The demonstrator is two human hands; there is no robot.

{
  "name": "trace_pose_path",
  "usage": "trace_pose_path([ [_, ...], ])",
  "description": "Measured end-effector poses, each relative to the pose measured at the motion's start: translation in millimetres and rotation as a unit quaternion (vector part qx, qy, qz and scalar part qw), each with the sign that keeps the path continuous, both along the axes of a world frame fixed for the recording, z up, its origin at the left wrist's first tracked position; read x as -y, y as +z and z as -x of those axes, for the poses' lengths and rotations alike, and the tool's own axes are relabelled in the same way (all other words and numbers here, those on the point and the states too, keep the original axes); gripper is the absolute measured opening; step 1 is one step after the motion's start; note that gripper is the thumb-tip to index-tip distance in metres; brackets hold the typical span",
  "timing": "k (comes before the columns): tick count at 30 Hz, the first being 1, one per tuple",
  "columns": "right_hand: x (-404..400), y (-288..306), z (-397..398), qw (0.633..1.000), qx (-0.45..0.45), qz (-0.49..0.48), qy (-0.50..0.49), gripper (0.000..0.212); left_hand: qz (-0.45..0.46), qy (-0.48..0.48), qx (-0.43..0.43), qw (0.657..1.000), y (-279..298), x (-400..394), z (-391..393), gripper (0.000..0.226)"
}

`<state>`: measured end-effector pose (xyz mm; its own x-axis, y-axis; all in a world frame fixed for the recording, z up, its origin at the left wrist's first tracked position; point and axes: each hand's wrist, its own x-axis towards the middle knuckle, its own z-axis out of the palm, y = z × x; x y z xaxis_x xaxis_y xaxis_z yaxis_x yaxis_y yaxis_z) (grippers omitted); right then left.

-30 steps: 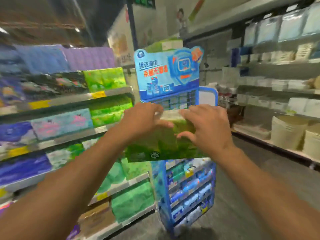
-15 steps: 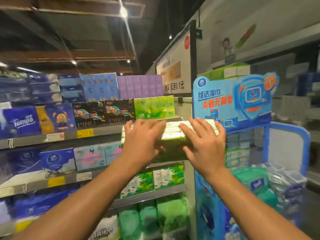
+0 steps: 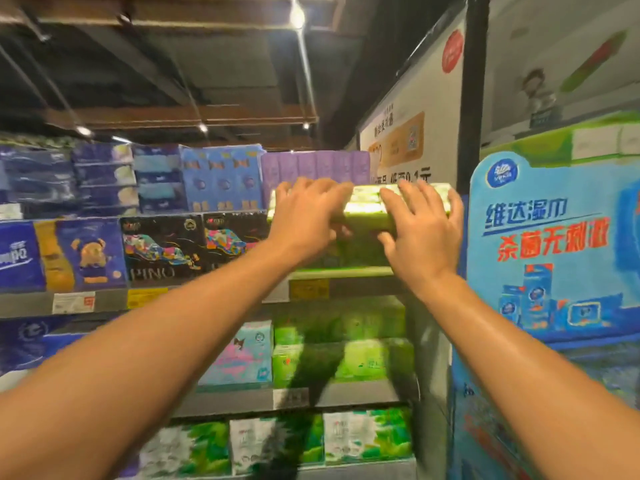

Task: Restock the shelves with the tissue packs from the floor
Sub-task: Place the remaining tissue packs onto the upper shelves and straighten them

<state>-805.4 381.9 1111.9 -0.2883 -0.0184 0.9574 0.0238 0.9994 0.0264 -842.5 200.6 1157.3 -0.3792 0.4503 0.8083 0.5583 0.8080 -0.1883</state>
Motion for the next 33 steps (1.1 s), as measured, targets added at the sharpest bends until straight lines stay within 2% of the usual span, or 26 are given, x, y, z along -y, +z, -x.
trace_pose_path([
  [5, -8, 10, 50, 0.999, 0.038, -0.011, -0.035, 0.065, 0.013, -0.01, 0.055, 0.998, 16, -9, 60, 0.05],
  [10, -12, 12, 92, 0.992, 0.093, -0.029, -0.073, 0.064, 0.03, -0.025, 0.088, 0.995, 11, -14, 113, 0.051],
  [16, -18, 21, 130, 0.984, 0.17, -0.041, -0.038, 0.07, 0.096, -0.012, 0.12, 0.988, 10, -8, 159, 0.051],
  [21, -16, 27, 148, 0.969, 0.236, -0.051, -0.044, 0.095, 0.121, 0.032, 0.141, 0.982, 9, -6, 170, 0.063],
  [26, -20, 21, 162, 0.967, 0.251, -0.031, -0.028, 0.095, 0.097, 0.067, 0.174, 0.978, 9, -5, 165, 0.072],
  [33, -20, 9, 159, 0.975, 0.223, -0.017, -0.02, 0.098, 0.084, 0.089, 0.124, 0.985, -6, -10, 155, 0.057],
])
